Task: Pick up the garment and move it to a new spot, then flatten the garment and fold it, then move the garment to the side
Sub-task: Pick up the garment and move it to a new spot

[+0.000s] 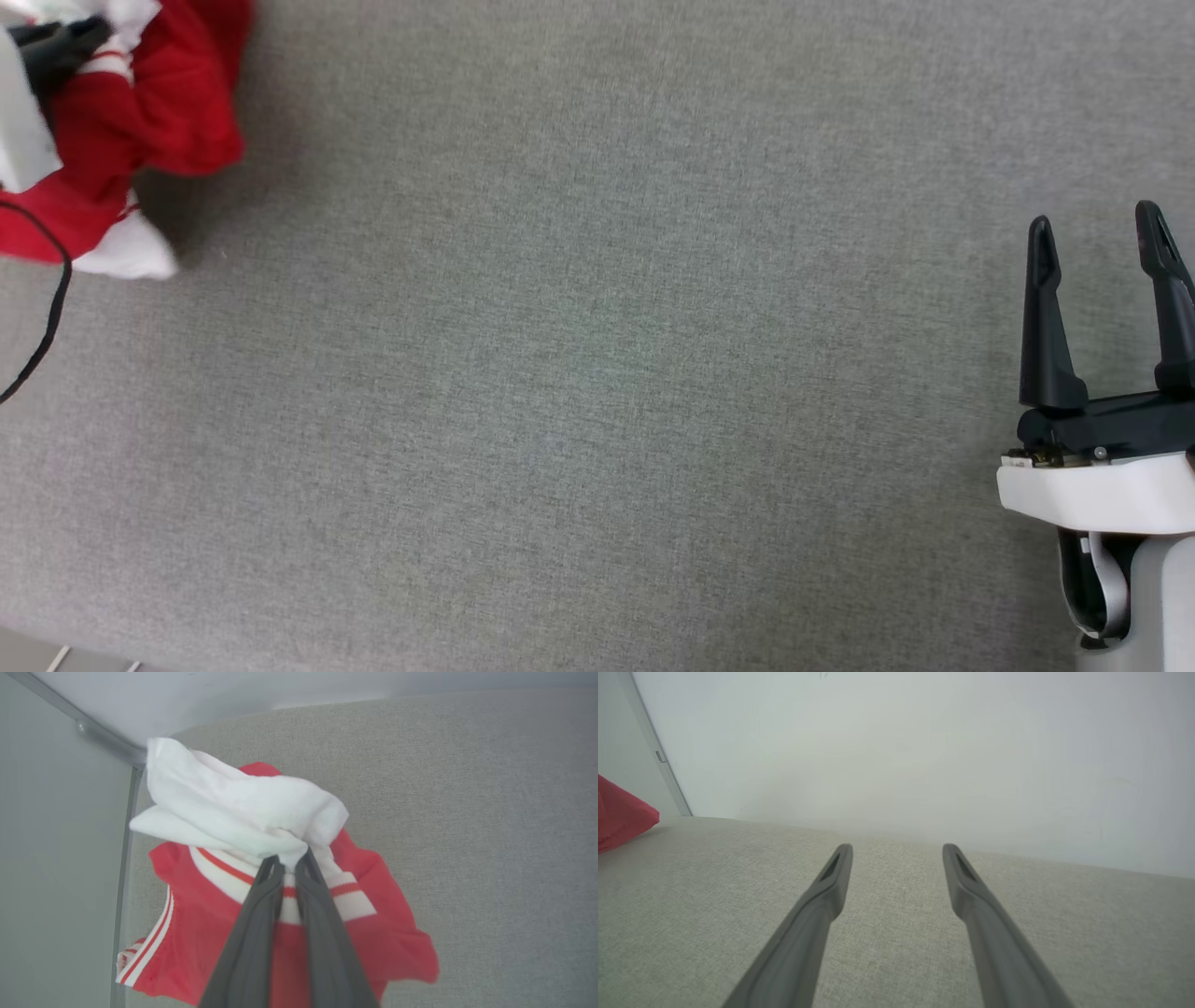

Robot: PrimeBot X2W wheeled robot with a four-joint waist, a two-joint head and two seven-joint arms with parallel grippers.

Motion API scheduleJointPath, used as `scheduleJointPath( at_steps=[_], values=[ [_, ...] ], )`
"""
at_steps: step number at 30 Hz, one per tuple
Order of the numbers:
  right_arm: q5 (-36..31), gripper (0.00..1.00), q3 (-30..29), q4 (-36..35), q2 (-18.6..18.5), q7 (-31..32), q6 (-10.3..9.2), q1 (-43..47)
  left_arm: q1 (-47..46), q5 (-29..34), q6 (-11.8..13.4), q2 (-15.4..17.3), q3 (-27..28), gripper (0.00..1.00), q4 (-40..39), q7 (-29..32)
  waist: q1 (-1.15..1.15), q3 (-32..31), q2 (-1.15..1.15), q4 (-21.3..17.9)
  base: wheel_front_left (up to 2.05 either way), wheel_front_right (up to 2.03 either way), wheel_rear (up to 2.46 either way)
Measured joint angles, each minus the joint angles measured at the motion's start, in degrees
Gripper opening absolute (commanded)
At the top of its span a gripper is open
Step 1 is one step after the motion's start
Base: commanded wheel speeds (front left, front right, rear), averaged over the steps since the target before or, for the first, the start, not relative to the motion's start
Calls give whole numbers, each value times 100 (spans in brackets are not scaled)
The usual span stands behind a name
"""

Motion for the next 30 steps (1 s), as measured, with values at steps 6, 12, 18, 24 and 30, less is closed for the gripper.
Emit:
scheduleJointPath(
  at_steps=[6, 12, 18, 24, 30],
  values=[
    [216, 100, 45, 58, -1, 0, 0, 16, -315, 220, 0, -74, -469, 0, -755, -100, 0, -299, 0, -161, 0, 0, 0],
    [375, 100, 43, 86, -2, 1, -1, 94, -573, 559, 0, -626, -1156, 0, -1273, -130, 0, -455, 0, -525, 0, 0, 0],
    [567, 100, 34, 89, -3, 1, -1, 92, -867, 732, 0, -1422, -1892, 0, -1432, -203, 0, -504, 0, -1020, 0, 0, 0],
    [739, 100, -16, 93, -4, 0, -1, 124, -1020, 829, 0, -2148, -2739, 0, -1410, -555, 1, -468, 0, -1545, 0, 0, 0],
    [844, 100, -40, 85, -4, 0, -1, 139, -981, 899, 0, -2919, -3393, 0, -1190, -1062, 0, -294, 0, -1830, 0, 0, 0]
  ],
)
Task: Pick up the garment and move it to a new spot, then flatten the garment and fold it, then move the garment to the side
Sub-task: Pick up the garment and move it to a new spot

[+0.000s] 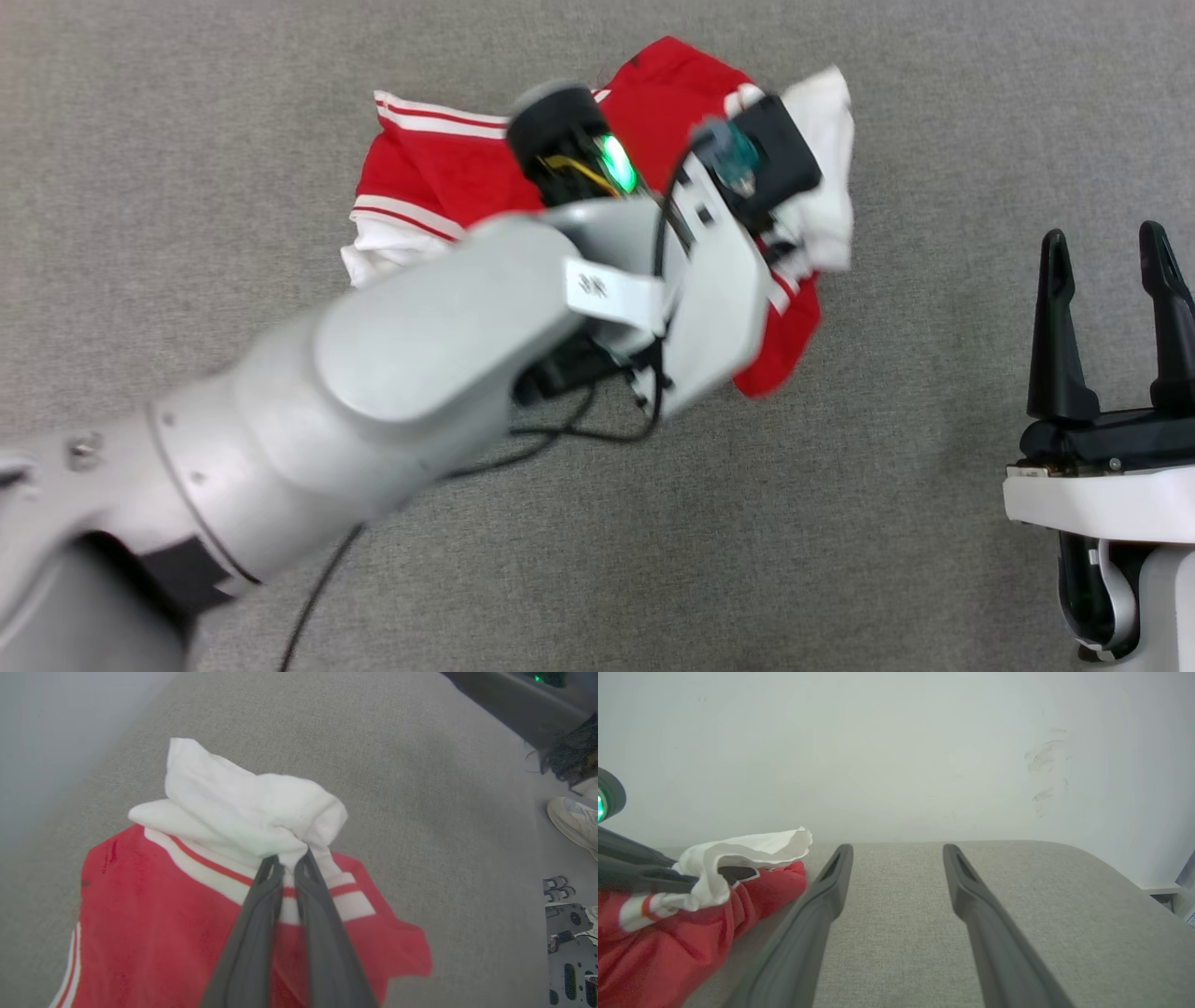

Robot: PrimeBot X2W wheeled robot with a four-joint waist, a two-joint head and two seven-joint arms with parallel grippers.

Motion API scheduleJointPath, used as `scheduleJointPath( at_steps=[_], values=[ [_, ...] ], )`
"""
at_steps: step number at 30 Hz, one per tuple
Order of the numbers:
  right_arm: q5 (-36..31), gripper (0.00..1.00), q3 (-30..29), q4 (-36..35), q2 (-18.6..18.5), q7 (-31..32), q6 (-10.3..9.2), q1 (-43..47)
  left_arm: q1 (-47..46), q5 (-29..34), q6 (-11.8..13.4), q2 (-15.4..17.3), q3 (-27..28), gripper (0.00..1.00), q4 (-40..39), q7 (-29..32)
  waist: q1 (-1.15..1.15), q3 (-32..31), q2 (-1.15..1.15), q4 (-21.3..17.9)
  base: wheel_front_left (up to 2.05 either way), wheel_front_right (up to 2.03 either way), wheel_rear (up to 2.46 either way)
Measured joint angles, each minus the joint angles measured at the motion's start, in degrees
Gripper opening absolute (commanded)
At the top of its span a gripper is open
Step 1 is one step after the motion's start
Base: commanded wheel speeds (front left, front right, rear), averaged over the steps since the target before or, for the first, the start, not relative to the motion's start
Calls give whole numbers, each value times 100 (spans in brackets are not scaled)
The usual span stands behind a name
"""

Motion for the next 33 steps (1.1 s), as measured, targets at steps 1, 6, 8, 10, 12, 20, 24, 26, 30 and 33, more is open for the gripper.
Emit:
scheduleJointPath(
  at_steps=[1, 6, 8, 10, 12, 20, 24, 26, 30, 33],
  values=[
    [0, 100, -3, 0, 0, 1, 0, -4, 76, 1, 0, -124, -37, 0, 43, -71, 0, 38, 0, -22, 0, 0, 0],
    [0, 100, -32, -1, 0, 0, 0, -30, 710, 390, 1, -672, -118, 0, 71, 159, 0, 194, 0, -64, 0, 0, 0],
    [0, 100, -30, 5, 0, 0, 0, -64, 1190, 617, 1, -844, -138, 0, -19, 405, 0, 239, 0, -65, 0, 0, 0],
    [-1, 100, -31, 26, 0, 0, 0, -82, 1515, 750, 1, -945, -142, 0, -86, 555, 0, 260, 0, -52, 0, 0, 0],
    [-5, 100, -25, 60, 0, 1, 0, -91, 1691, 881, 1, -1000, -131, 0, -138, 656, 0, 250, 0, -28, 0, 0, 0],
    [-59, 100, -49, 159, 1, 1, 0, -34, 1637, 934, 0, -1183, -143, 100, 93, -822, 0, -52, 0, 102, 0, 0, 0],
    [-131, 100, -96, 192, 1, 0, 0, 81, 1404, 853, 0, -1261, 8, 100, 401, -1963, 0, -296, 0, 206, 0, 0, 0],
    [-154, 100, -113, 207, 1, 1, 0, 153, 1340, 951, 33, -1250, 220, 100, 599, -2475, 0, -428, 0, 265, 0, 0, 0],
    [-192, 100, -137, 219, 1, 1, 0, 268, 1340, 1251, 443, -1087, 554, 100, 912, -3322, 0, -692, 0, 377, 0, 0, 0],
    [-198, 100, -174, 236, 1, 1, 0, 359, 1511, 1382, 834, -934, 843, 100, 1055, -3626, 0, -875, 0, 461, 0, 0, 0]
  ],
)
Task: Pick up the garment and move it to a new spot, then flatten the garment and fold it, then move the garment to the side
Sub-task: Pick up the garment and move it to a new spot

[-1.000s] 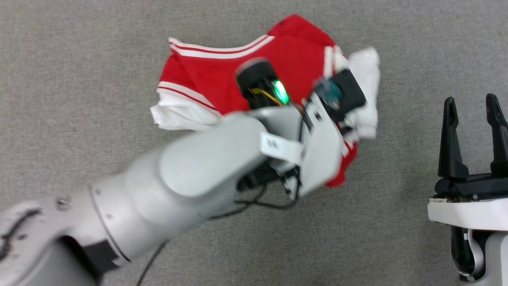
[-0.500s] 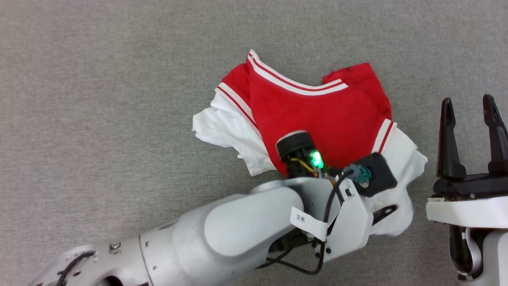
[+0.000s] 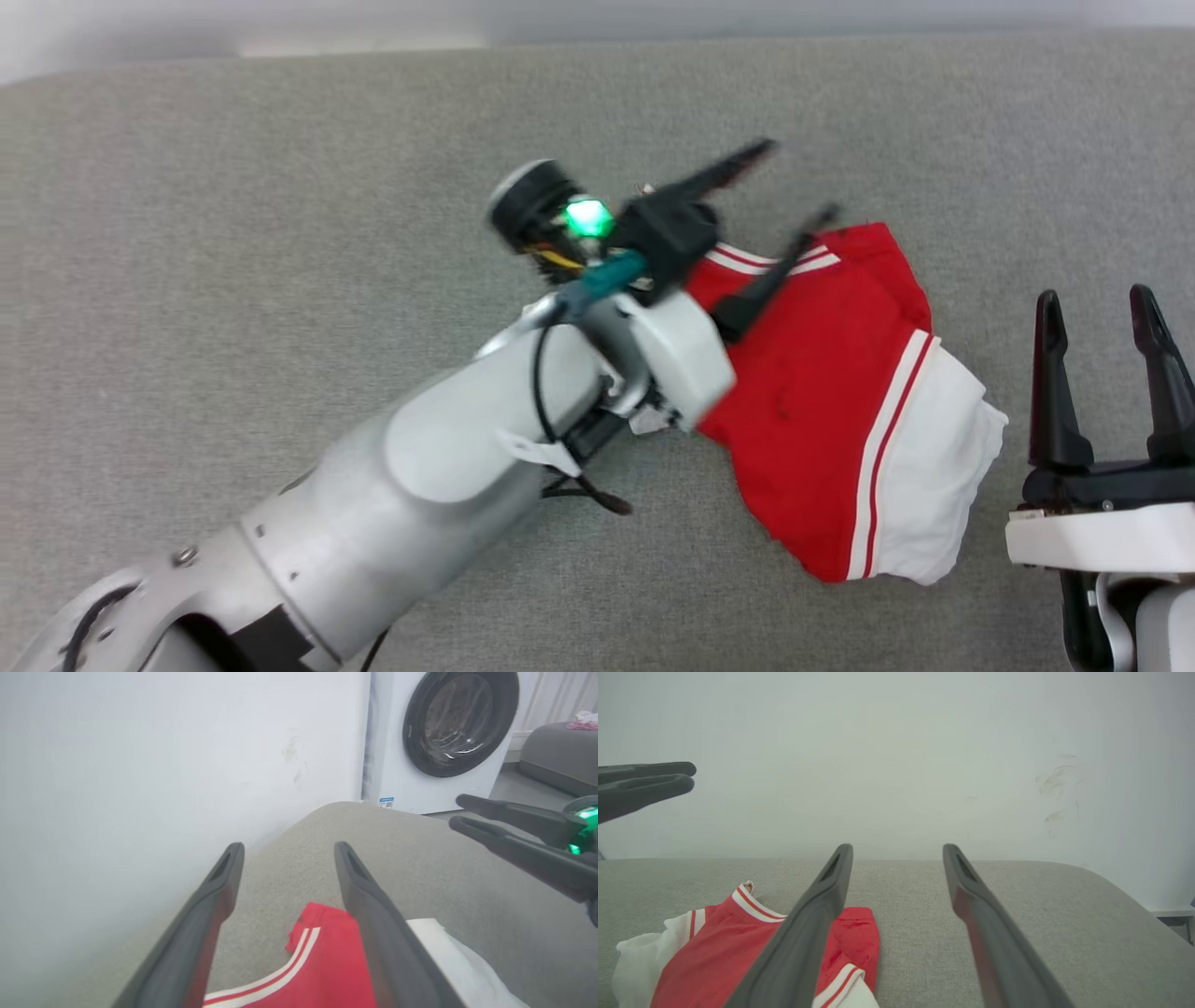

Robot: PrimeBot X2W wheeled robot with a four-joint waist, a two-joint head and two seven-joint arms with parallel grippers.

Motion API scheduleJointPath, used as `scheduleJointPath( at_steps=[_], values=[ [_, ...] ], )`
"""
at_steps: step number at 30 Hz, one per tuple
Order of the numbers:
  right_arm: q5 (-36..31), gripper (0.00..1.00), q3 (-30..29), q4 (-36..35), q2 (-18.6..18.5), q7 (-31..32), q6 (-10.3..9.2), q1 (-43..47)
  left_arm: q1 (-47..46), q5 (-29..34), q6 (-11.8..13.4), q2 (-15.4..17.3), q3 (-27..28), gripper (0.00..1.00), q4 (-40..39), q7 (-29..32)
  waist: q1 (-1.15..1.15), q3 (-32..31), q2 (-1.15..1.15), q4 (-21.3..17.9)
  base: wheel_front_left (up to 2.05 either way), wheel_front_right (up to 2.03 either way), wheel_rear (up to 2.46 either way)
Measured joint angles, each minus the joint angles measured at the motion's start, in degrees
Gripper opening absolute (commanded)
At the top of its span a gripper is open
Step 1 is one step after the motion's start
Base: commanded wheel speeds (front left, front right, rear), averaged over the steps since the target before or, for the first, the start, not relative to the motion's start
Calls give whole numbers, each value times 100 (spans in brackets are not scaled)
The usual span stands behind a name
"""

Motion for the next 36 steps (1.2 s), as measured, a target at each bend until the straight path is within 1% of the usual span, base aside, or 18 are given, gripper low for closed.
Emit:
scheduleJointPath(
  at_steps=[4, 8, 11, 15, 17, 19, 23, 29, 36],
  values=[
    [-14, 100, -33, 26, 0, -1, 0, 153, 471, 248, 557, 266, 511, 100, 3, -100, 0, -247, 0, 98, 0, 0, 0],
    [-16, 100, -81, 23, 0, 0, 0, 261, 1104, 748, 1009, 476, 1247, 100, -490, -116, 0, -429, 0, 214, 0, 0, 0],
    [-42, 100, -89, 22, 0, 0, 0, 299, 1734, 1102, 1258, 638, 1789, 100, -800, -118, 0, -527, 0, 291, 0, 0, 0],
    [-43, 100, -109, 21, 0, 0, 0, 339, 2489, 1486, 1425, 727, 2529, 100, -1215, -118, 0, -611, 0, 357, 0, 0, 0],
    [-40, 100, -121, 21, 0, 0, 0, 370, 2876, 1639, 1472, 726, 2898, 100, -1367, -118, 0, -649, 0, 387, 0, 0, 0],
    [-38, 100, -114, 29, 0, 0, 0, 422, 3225, 1748, 1469, 708, 3241, 100, -1465, -118, 0, -692, 0, 406, 0, 0, 0],
    [-1, 100, -105, 76, 0, 0, 0, 484, 3825, 2008, 1397, 533, 3840, 100, -1619, -118, 0, -795, 0, 435, 0, 0, 0],
    [52, 100, -70, 155, 1, 0, 0, 627, 4622, 2404, 1109, 235, 4441, 100, -1681, -118, -1, -992, 0, 437, 0, 0, 0],
    [120, 100, -81, 214, 0, -1, 0, 822, 5264, 2826, 853, -116, 5008, 100, -1752, -118, 0, -1206, 0, 423, 0, 0, 0]
  ],
)
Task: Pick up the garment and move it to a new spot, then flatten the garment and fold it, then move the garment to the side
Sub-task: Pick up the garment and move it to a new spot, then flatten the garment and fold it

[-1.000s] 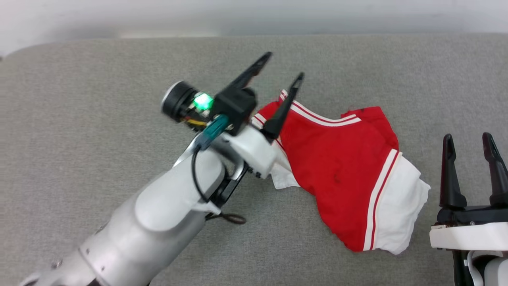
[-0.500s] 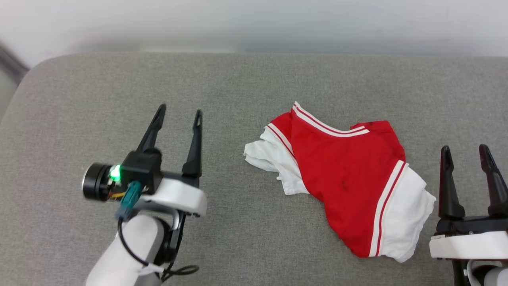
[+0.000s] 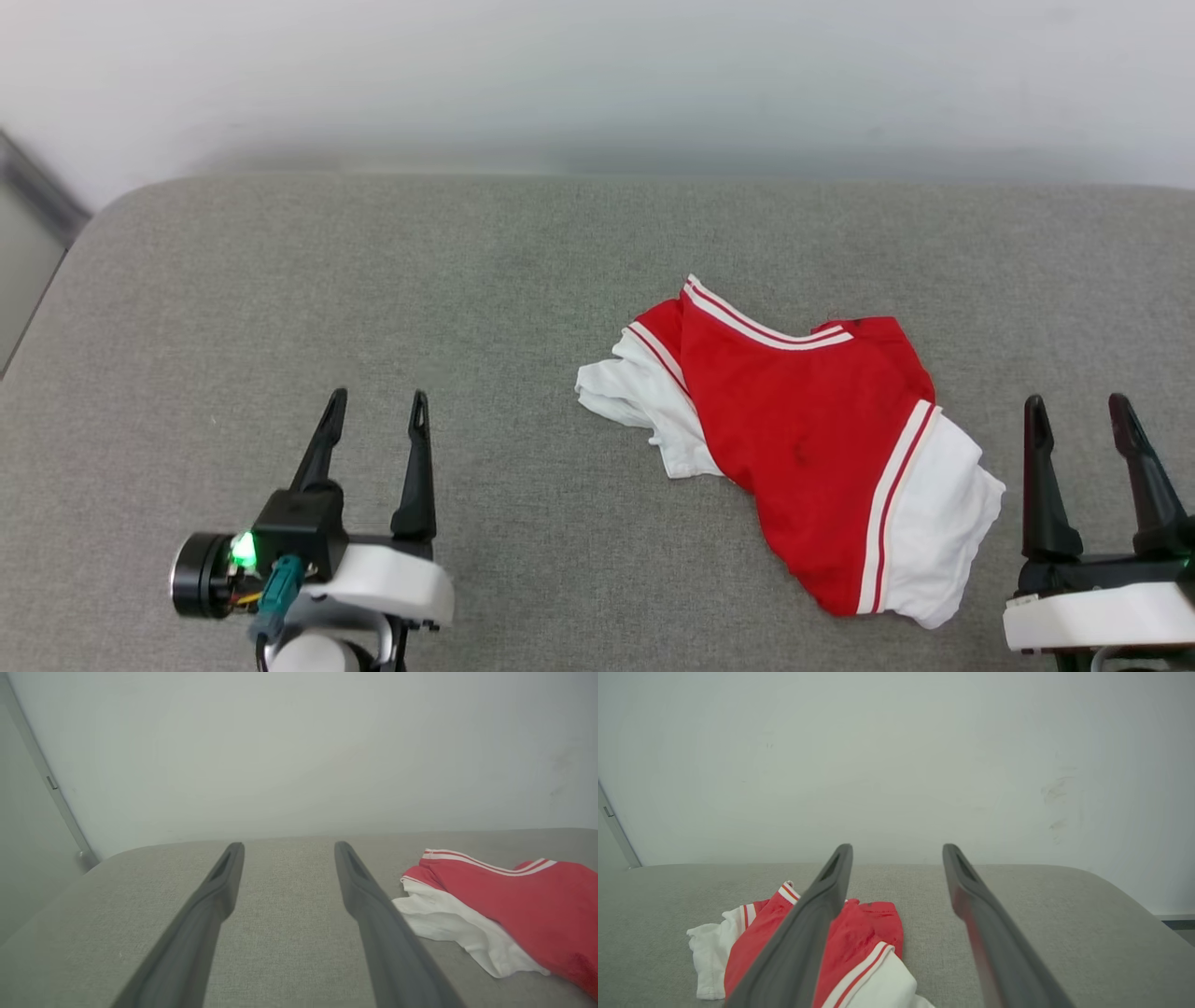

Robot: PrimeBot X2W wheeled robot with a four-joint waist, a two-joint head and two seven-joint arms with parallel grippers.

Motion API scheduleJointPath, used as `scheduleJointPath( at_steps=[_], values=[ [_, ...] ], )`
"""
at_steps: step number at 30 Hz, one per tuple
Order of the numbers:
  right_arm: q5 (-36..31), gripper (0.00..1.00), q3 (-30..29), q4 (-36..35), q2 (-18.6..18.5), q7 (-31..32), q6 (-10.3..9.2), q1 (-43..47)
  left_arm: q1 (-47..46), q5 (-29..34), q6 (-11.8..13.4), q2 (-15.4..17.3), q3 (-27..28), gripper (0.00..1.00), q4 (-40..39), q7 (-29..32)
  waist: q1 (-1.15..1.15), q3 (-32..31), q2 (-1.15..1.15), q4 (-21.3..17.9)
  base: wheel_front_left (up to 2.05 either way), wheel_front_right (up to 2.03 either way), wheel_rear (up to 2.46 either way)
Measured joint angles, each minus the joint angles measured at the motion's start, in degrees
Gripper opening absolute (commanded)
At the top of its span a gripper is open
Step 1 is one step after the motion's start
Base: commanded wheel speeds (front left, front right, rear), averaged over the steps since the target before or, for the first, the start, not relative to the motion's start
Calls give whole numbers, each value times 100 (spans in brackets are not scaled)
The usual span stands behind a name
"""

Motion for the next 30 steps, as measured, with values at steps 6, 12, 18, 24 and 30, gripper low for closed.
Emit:
scheduleJointPath(
  at_steps=[6, 12, 18, 24, 30],
  values=[
    [138, 100, -40, 88, 0, 1, 0, 218, 394, 282, -242, -219, 376, 100, -83, 0, 0, -190, 0, 5, 0, 0, 0],
    [147, 100, -20, 130, 0, 1, 0, 376, 669, 481, -409, -386, 646, 100, -85, 0, 0, -336, 0, 3, 0, 0, 0],
    [147, 100, 9, 163, 0, 1, 0, 477, 795, 606, -560, -495, 803, 100, -62, 0, 0, -443, 0, 7, 0, 0, 0],
    [146, 100, 9, 168, 0, 1, 0, 489, 799, 659, -712, -580, 935, 100, 12, 0, 0, -448, 0, 3, 0, 0, 0],
    [135, 100, 15, 118, 0, 0, 0, 426, -87, 665, -1211, -477, 1039, 100, 89, 0, 0, -309, 0, -19, 0, 0, 0]
  ],
)
